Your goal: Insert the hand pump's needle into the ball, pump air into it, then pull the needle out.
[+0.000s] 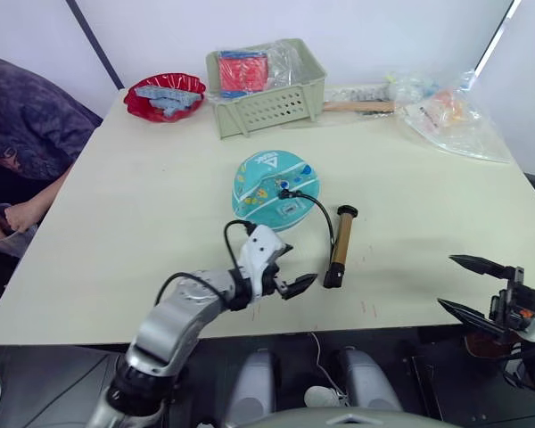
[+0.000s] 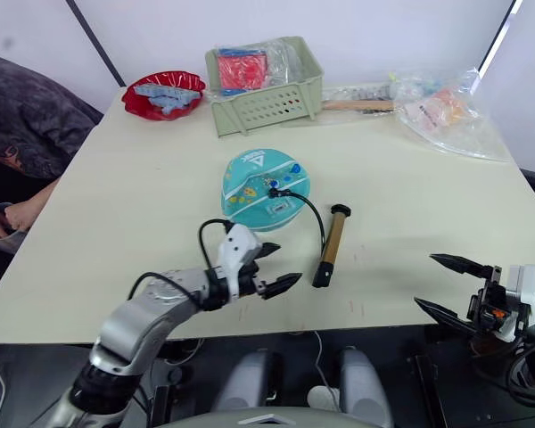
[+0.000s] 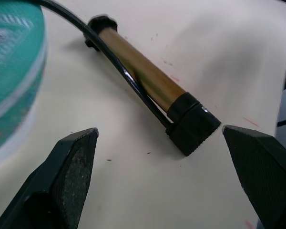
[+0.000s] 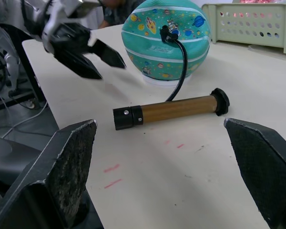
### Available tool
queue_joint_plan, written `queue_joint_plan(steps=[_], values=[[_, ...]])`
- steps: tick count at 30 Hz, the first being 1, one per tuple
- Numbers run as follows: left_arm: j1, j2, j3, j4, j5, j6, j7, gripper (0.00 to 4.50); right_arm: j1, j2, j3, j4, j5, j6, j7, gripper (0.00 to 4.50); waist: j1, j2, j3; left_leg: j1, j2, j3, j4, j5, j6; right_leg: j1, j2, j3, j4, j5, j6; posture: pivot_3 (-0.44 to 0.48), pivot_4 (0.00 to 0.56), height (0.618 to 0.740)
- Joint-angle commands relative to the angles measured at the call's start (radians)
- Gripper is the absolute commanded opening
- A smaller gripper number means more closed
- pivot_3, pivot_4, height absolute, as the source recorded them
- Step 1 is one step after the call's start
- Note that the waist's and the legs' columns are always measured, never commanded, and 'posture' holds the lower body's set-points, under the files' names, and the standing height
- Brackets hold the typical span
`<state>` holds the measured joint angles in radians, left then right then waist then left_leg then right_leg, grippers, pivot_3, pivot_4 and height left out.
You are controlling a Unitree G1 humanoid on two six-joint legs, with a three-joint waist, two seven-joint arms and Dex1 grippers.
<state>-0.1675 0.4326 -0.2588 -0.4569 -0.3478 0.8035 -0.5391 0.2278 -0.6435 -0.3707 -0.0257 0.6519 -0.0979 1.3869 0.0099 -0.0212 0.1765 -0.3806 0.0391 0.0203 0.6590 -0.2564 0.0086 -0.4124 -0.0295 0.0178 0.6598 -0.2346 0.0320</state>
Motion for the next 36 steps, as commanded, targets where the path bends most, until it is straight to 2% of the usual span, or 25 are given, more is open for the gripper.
queue_joint_plan(steps=[1,7,11,16,23,36], values=[[-0.049,-0.049,-0.033,-0.005,0.019,0.074,0.064,4.43,0.016,0.004,-0.017,-0.041,0.012,-0.014,-0.002,4.50,0.001,0.000,0.000,0.000,0.000,0.000,0.000,0.000,0.000,0.000,0.000,0.000,0.000,0.000,0.000,0.000,0.150,0.738],[-0.113,-0.122,-0.101,0.027,0.057,0.134,0.126,4.43,0.028,0.009,-0.020,-0.053,0.014,-0.020,-0.003,4.50,0.000,0.000,0.000,0.000,0.000,0.000,0.001,0.000,0.000,0.000,0.000,0.000,0.000,0.000,0.000,0.000,0.150,0.738],[-0.184,-0.214,-0.131,0.103,0.091,0.169,0.193,4.43,0.025,0.010,-0.021,-0.043,0.011,-0.030,0.002,4.50,0.004,0.001,0.000,0.000,-0.001,0.000,0.002,0.000,0.000,0.000,0.000,0.000,0.000,0.000,0.001,0.000,0.150,0.738],[-0.230,-0.304,-0.117,0.179,0.104,0.235,0.249,4.43,0.018,0.012,-0.017,-0.038,0.014,-0.036,0.005,4.50,-0.001,0.000,0.000,-0.003,-0.001,-0.001,0.006,0.000,0.000,0.000,0.001,0.002,0.001,0.001,0.001,0.000,0.150,0.738],[-0.296,-0.351,-0.162,0.270,0.159,0.273,0.295,4.43,0.021,0.022,-0.014,-0.037,0.009,-0.049,0.000,4.50,0.001,0.000,0.000,-0.003,-0.001,-0.002,0.008,0.000,0.000,0.000,0.001,0.001,0.001,0.001,0.002,0.000,0.150,0.738],[-0.331,-0.446,-0.181,0.387,0.220,0.266,0.341,4.43,0.016,0.046,-0.002,-0.023,-0.012,-0.071,-0.006,4.50,0.000,0.000,0.000,-0.004,-0.001,-0.002,0.008,0.000,0.000,0.000,0.001,0.001,0.001,0.001,0.002,0.000,0.150,0.738]])
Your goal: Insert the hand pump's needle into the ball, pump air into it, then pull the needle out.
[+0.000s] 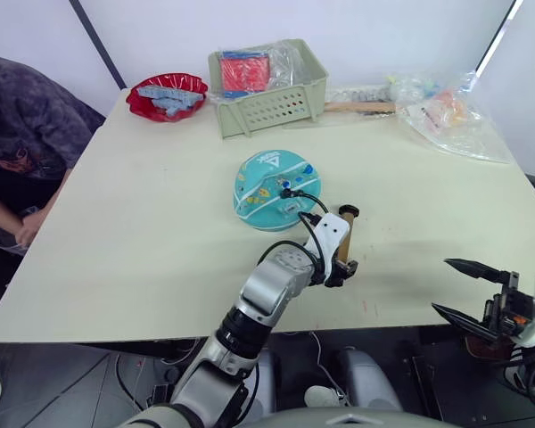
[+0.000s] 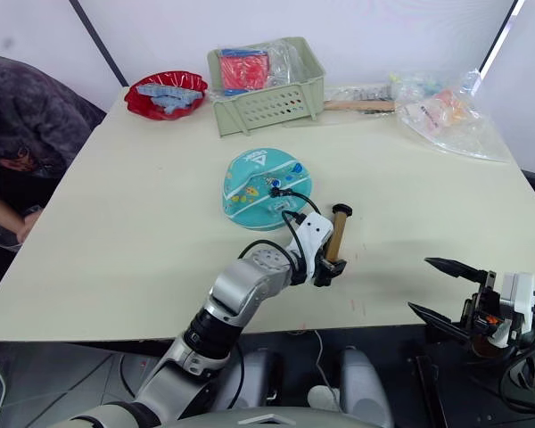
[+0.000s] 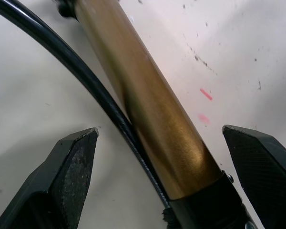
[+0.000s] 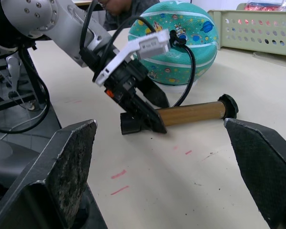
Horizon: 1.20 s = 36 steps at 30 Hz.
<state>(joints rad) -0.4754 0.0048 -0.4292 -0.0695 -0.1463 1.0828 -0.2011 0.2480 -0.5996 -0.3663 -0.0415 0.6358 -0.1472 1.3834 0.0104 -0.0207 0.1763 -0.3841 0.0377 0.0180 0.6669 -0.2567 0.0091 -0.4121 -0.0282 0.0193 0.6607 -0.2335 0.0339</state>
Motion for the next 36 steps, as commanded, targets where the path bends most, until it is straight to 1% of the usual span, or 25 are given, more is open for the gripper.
queue_joint_plan(steps=[1,5,6,8,9,10,11,13,14,19,22,25,27,31,36], values=[[-0.025,-0.019,-0.012,0.004,0.023,-0.013,0.006,4.43,-0.006,0.003,-0.006,-0.006,0.003,-0.024,-0.004,4.50,0.000,0.000,0.000,0.000,0.000,0.000,0.000,0.000,0.000,0.000,0.000,0.000,0.000,0.000,0.000,0.000,0.150,0.738],[-0.024,-0.024,-0.008,0.001,0.032,-0.003,0.012,4.43,-0.011,0.006,-0.003,-0.003,0.000,-0.030,-0.005,4.50,0.000,0.000,0.000,0.000,0.000,0.000,0.000,0.000,0.000,0.000,0.000,0.000,0.000,0.000,0.000,0.000,0.150,0.738],[-0.020,-0.023,-0.007,-0.006,0.033,0.002,0.012,4.19,-0.012,0.007,-0.001,-0.001,-0.001,-0.031,-0.005,4.50,0.000,0.000,0.000,0.000,0.000,0.000,0.000,0.000,0.000,0.000,0.000,0.000,0.000,0.000,0.000,0.000,0.150,0.738],[-0.014,-0.017,-0.009,-0.019,0.038,0.011,0.013,3.65,-0.016,0.010,0.004,0.003,-0.004,-0.035,-0.006,4.50,0.000,0.000,0.000,0.000,0.000,0.000,0.000,0.000,0.000,0.000,0.000,0.000,0.000,0.000,0.000,0.000,0.150,0.738],[-0.012,-0.012,-0.011,-0.025,0.040,0.014,0.012,3.15,-0.018,0.011,0.006,0.005,-0.006,-0.036,-0.006,4.50,0.000,0.000,0.000,0.000,0.000,0.000,0.000,0.000,0.000,0.000,0.000,0.000,0.000,0.000,0.000,0.000,0.150,0.738],[-0.008,-0.009,-0.011,-0.032,0.041,0.018,0.011,2.85,-0.021,0.012,0.008,0.006,-0.007,-0.038,-0.006,4.50,-0.001,0.000,0.000,0.000,0.000,0.000,0.000,0.000,0.000,0.000,0.000,0.000,0.000,0.000,0.000,0.000,0.150,0.738],[-0.004,-0.003,-0.013,-0.040,0.042,0.024,0.011,2.27,-0.023,0.014,0.009,0.008,-0.008,-0.039,-0.007,4.50,-0.001,0.000,0.000,0.000,0.000,0.000,0.000,0.000,0.000,0.000,0.000,0.000,0.000,0.000,0.000,0.000,0.150,0.738],[0.005,0.012,-0.017,-0.059,0.045,0.033,0.009,1.39,-0.026,0.016,0.012,0.011,-0.009,-0.041,-0.006,4.50,-0.002,0.000,0.000,0.000,0.000,0.000,0.000,0.000,0.000,0.000,0.000,0.000,0.000,0.000,0.000,0.000,0.150,0.738],[0.008,0.016,-0.017,-0.066,0.045,0.036,0.009,1.10,-0.028,0.016,0.013,0.014,-0.010,-0.043,-0.006,4.50,-0.003,0.000,0.000,0.000,0.000,0.000,0.000,0.000,0.000,0.000,0.000,0.000,0.000,0.000,0.000,0.000,0.150,0.738],[0.034,0.055,-0.017,-0.117,0.038,0.048,-0.007,1.10,-0.042,0.016,0.021,0.020,-0.011,-0.045,-0.004,4.50,-0.005,0.000,0.000,0.000,0.000,0.000,0.000,0.000,0.000,0.000,0.000,0.000,0.000,0.000,0.000,0.000,0.150,0.738],[0.050,0.078,-0.005,-0.149,0.026,0.028,-0.031,1.10,-0.056,0.019,0.033,0.009,-0.006,-0.036,-0.012,4.50,-0.006,0.000,0.000,0.000,0.000,-0.001,0.000,0.000,0.000,0.000,0.000,0.000,0.000,0.000,0.000,0.000,0.150,0.738],[0.072,0.121,0.008,-0.195,-0.005,-0.028,-0.097,1.10,-0.076,0.027,0.043,-0.002,0.005,-0.019,-0.035,4.50,-0.009,0.000,0.000,0.000,0.000,-0.001,0.000,0.000,0.000,0.000,0.000,0.000,0.000,0.000,0.000,0.000,0.150,0.738],[0.089,0.165,-0.003,-0.219,-0.009,-0.097,-0.146,1.10,-0.087,0.035,0.049,-0.011,0.009,-0.004,-0.054,4.50,-0.011,0.000,0.000,0.000,0.000,-0.001,0.000,0.000,0.000,0.000,0.000,0.000,0.000,0.000,0.000,0.000,0.150,0.738],[0.122,0.216,-0.002,-0.242,-0.032,-0.183,-0.223,1.10,-0.105,0.051,0.058,-0.043,0.024,0.061,-0.129,4.50,-0.010,0.001,0.000,0.000,0.000,0.000,0.000,0.000,0.000,0.000,-0.001,0.000,0.000,-0.001,-0.001,0.000,0.150,0.738],[0.171,0.276,0.008,-0.236,-0.050,-0.331,-0.330,1.10,-0.112,0.069,0.075,-0.112,0.059,0.167,-0.229,4.50,-0.011,0.001,0.000,-0.001,-0.001,0.000,0.000,0.000,0.000,0.000,-0.002,0.000,0.000,-0.001,-0.002,0.000,0.150,0.738]])
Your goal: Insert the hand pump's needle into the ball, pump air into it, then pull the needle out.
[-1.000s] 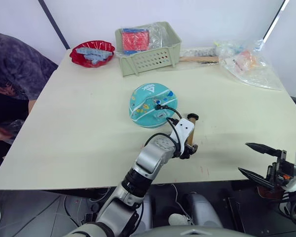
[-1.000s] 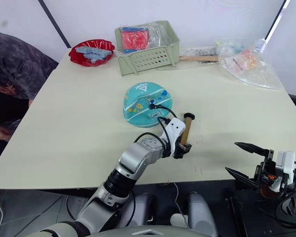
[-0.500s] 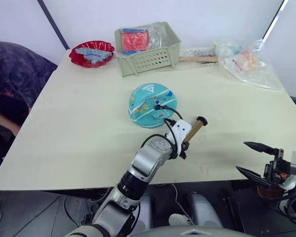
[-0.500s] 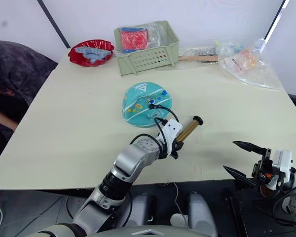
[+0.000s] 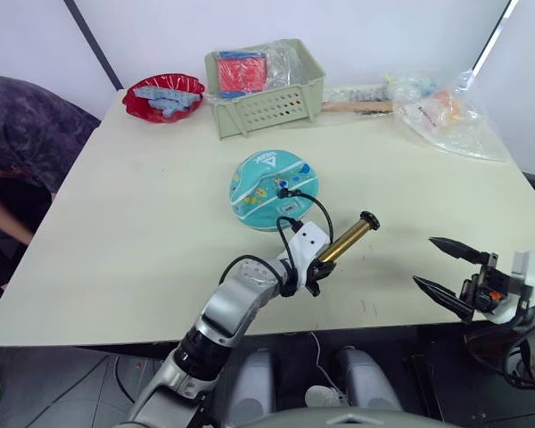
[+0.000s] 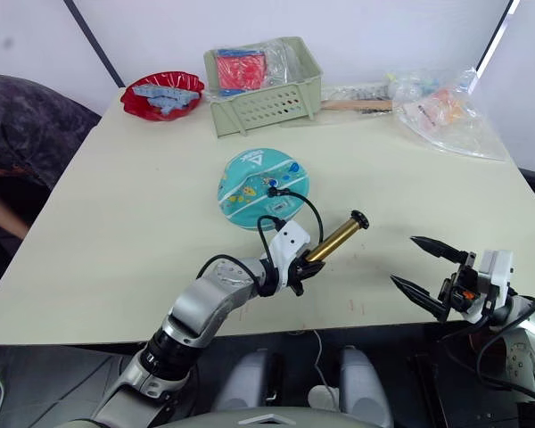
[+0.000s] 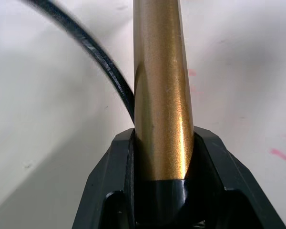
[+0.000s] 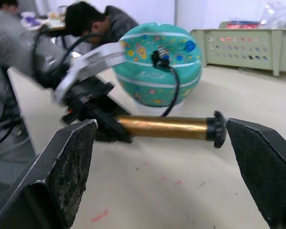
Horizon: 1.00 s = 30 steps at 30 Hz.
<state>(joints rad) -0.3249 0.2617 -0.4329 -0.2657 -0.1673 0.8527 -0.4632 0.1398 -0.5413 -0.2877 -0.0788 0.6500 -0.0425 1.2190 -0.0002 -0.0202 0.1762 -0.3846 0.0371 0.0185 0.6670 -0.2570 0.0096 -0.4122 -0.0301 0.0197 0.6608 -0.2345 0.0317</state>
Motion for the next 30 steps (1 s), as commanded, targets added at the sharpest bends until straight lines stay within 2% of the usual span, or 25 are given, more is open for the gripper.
queue_joint_plan(steps=[1,6,13,18,22,30], values=[[0.033,0.024,0.023,-0.035,-0.036,-0.131,-0.085,1.10,-0.004,0.016,0.003,-0.093,0.049,0.087,-0.093,4.50,0.000,0.000,0.000,0.000,0.000,0.000,0.000,0.000,0.000,0.000,0.000,0.000,0.000,0.000,0.000,0.000,0.150,0.738],[0.088,0.030,0.053,-0.010,-0.049,-0.271,-0.136,1.10,-0.022,0.059,0.033,-0.175,0.071,0.229,-0.270,4.50,0.000,0.000,0.000,0.000,0.000,0.000,0.000,0.000,0.001,0.000,-0.001,0.000,0.000,0.000,0.000,0.000,0.150,0.738],[0.146,0.020,0.085,0.055,-0.041,-0.476,-0.178,1.10,-0.120,0.159,0.056,-0.266,0.197,0.453,-0.552,4.50,-0.003,0.000,0.000,-0.001,0.000,-0.001,0.001,-0.001,0.001,0.000,-0.001,-0.001,0.000,0.000,0.000,0.000,0.150,0.738],[0.165,-0.003,0.103,0.083,-0.046,-0.558,-0.183,1.10,-0.169,0.203,0.052,-0.282,0.321,0.611,-0.710,4.50,-0.003,0.000,0.000,-0.003,0.000,-0.001,0.001,-0.002,0.003,-0.001,-0.001,-0.001,0.000,0.001,0.002,0.000,0.150,0.738],[0.180,-0.012,0.109,0.099,-0.048,-0.606,-0.198,1.10,-0.198,0.217,0.057,-0.270,0.378,0.692,-0.772,4.50,-0.005,0.000,0.000,-0.007,0.000,-0.001,0.002,-0.002,0.004,-0.004,-0.003,-0.002,0.000,0.002,0.001,0.000,0.150,0.738],[0.183,-0.028,0.116,0.112,-0.055,-0.635,-0.231,1.10,-0.287,0.328,0.011,-0.228,0.574,0.763,-0.931,4.50,-0.012,0.000,0.000,-0.011,-0.001,-0.005,0.002,-0.003,0.005,-0.005,-0.002,-0.006,-0.001,0.002,0.001,0.000,0.150,0.738]])
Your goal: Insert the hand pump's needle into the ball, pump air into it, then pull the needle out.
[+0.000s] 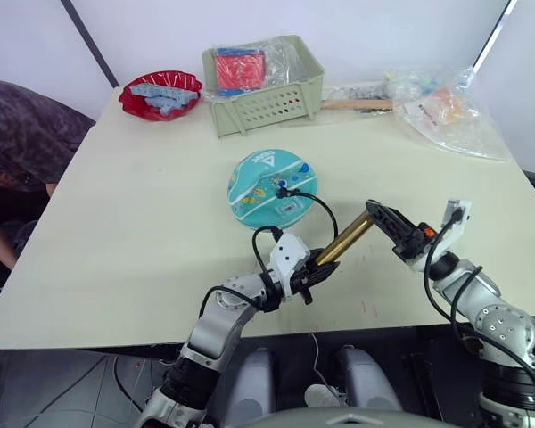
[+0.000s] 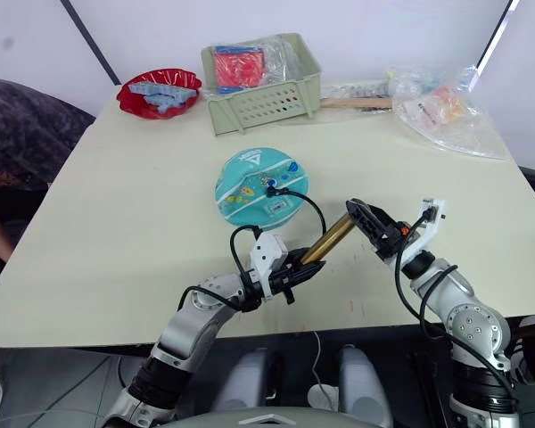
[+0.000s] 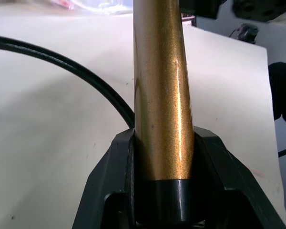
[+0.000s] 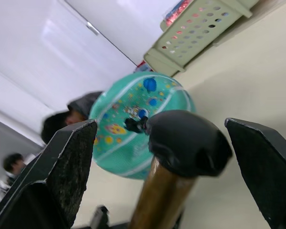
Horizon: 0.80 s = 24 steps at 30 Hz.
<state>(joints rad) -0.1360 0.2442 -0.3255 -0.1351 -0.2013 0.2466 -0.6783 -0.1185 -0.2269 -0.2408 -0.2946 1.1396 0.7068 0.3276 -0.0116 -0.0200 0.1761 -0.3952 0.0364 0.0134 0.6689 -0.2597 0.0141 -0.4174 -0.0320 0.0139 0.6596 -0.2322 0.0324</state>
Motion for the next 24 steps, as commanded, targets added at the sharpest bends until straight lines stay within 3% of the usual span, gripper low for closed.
queue_joint_plan(steps=[1,18,23,24], values=[[-0.007,-0.011,0.009,-0.018,-0.021,-0.031,-0.019,1.10,-0.034,0.013,-0.034,-0.010,0.096,0.023,-0.042,4.50,0.000,0.000,0.000,0.000,0.000,0.000,0.000,0.000,0.000,0.000,0.000,0.000,0.000,0.000,0.000,0.000,0.150,0.738],[-0.002,-0.021,0.020,-0.013,-0.023,-0.007,-0.031,1.10,-0.058,0.008,-0.011,-0.009,0.115,0.036,-0.043,4.50,-0.001,0.000,0.000,-0.001,0.000,0.000,0.000,-0.001,0.001,0.000,0.001,-0.001,-0.001,0.000,0.000,0.000,0.150,0.738],[-0.003,-0.017,0.020,-0.012,-0.024,-0.006,-0.033,1.10,-0.057,0.003,-0.012,-0.005,0.102,0.029,-0.035,3.09,-0.001,0.000,0.000,-0.001,0.000,0.000,0.000,-0.001,0.001,0.000,0.001,0.000,-0.001,0.000,0.000,0.000,0.150,0.738],[-0.003,-0.017,0.020,-0.011,-0.024,-0.006,-0.034,1.10,-0.057,0.003,-0.012,-0.003,0.100,0.027,-0.034,2.38,-0.001,0.000,0.000,-0.001,0.000,0.000,0.000,-0.001,0.001,0.000,0.001,0.000,-0.001,0.000,0.000,0.000,0.150,0.738]])
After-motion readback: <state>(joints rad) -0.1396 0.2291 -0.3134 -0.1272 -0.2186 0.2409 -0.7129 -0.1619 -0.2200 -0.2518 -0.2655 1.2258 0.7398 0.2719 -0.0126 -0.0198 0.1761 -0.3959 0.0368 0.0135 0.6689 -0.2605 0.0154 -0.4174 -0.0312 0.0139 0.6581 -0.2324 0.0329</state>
